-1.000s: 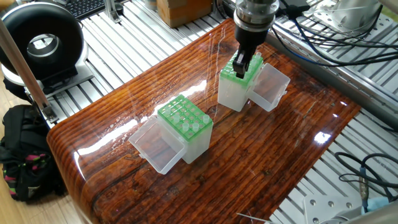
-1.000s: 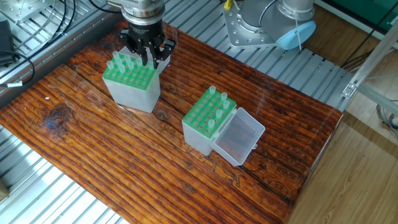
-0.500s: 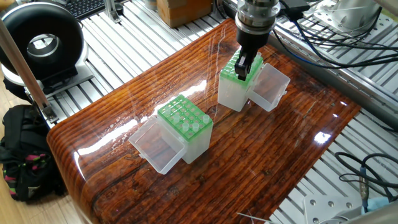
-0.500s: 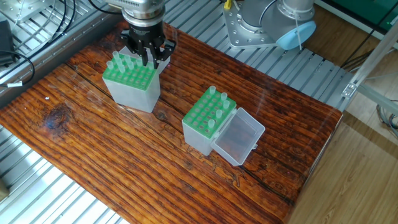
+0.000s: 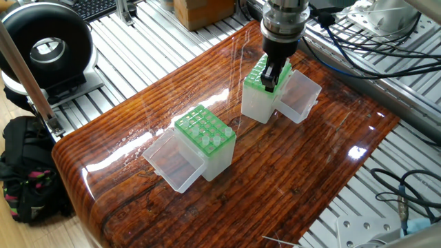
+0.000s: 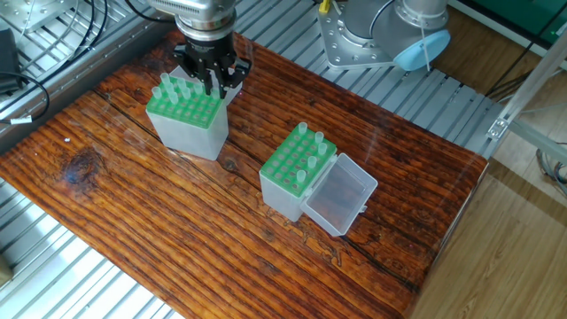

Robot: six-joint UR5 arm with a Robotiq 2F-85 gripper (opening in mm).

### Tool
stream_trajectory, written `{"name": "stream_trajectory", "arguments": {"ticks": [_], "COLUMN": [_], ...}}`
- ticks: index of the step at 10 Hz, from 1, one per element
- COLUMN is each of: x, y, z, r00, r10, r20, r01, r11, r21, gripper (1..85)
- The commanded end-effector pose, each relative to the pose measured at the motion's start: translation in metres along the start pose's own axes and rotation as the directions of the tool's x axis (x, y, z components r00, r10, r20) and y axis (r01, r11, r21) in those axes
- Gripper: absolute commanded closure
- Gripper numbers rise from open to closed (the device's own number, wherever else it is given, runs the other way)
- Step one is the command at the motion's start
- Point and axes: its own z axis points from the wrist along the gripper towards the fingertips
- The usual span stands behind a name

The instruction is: Transfer all large pipette tips from one holder to another

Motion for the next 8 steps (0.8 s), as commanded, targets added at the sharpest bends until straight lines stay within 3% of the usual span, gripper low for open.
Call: {"name": "stream_trajectory", "arguments": {"ticks": [1,8], "x": [-0.0014,-0.0036], "y": [0.0002,-0.0012], "z": [0.0009,-0.0036], "r00": [1.000,1.000], "r10": [0.003,0.004], "r20": [0.010,0.021], "r01": [-0.003,-0.004], "r11": [1.000,1.000], "r21": [-0.004,-0.006], "gripper": [57.3,64.0]}}
